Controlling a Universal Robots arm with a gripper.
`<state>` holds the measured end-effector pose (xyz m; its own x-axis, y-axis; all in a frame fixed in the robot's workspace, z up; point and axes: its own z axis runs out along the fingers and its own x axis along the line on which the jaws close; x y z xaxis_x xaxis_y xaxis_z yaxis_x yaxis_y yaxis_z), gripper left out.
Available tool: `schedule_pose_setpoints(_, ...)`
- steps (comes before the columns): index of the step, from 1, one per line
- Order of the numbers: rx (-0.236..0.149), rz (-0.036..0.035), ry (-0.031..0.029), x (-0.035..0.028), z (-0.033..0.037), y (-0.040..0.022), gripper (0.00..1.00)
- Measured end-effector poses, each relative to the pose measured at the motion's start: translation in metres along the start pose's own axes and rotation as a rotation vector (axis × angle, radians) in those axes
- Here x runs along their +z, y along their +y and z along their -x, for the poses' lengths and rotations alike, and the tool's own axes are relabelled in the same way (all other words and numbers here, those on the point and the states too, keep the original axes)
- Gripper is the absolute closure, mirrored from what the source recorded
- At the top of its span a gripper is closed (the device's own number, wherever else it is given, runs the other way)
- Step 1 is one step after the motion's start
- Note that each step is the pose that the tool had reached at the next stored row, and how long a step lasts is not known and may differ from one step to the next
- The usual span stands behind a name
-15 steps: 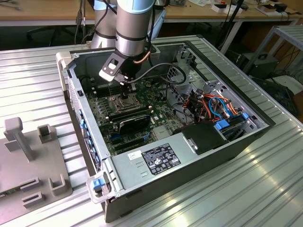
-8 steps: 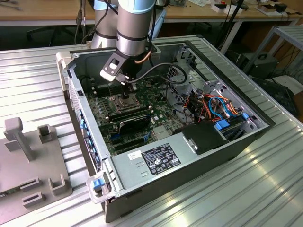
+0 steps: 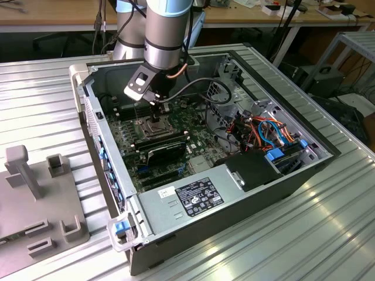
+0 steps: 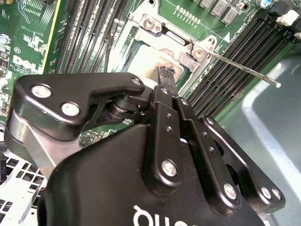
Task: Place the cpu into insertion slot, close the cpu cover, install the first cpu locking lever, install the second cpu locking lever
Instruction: 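Install the first cpu locking lever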
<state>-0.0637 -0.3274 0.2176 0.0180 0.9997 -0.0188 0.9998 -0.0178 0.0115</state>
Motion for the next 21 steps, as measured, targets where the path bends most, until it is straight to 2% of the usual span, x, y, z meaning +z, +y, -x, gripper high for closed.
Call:
schedule_pose_setpoints(3, -0.004, 0.0, 0.0001, 0.0, 0.0, 0.0001, 0.89)
schedule_pose_setpoints(4, -0.019, 0.0002, 0.0003, 0.0, 0.0, 0.0001, 0.89)
schedule_pose_setpoints(6, -0.076, 0.0011, 0.0008, 0.0002, 0.0, 0.0, 0.89)
schedule_pose_setpoints(9, -0.117, 0.0017, 0.0013, 0.0003, -0.0003, 0.0, 0.89)
schedule_pose_setpoints(13, -0.125, 0.0018, 0.0013, -0.0018, -0.0011, 0.0001, 0.89)
schedule_pose_setpoints(18, -0.132, 0.0018, -0.0005, -0.0087, -0.0014, 0.0001, 0.89)
schedule_pose_setpoints(20, -0.136, 0.0019, -0.0013, -0.0125, -0.0016, 0.0001, 0.89)
schedule_pose_setpoints(21, -0.141, 0.0019, -0.0023, -0.0167, -0.002, 0.0001, 0.89)
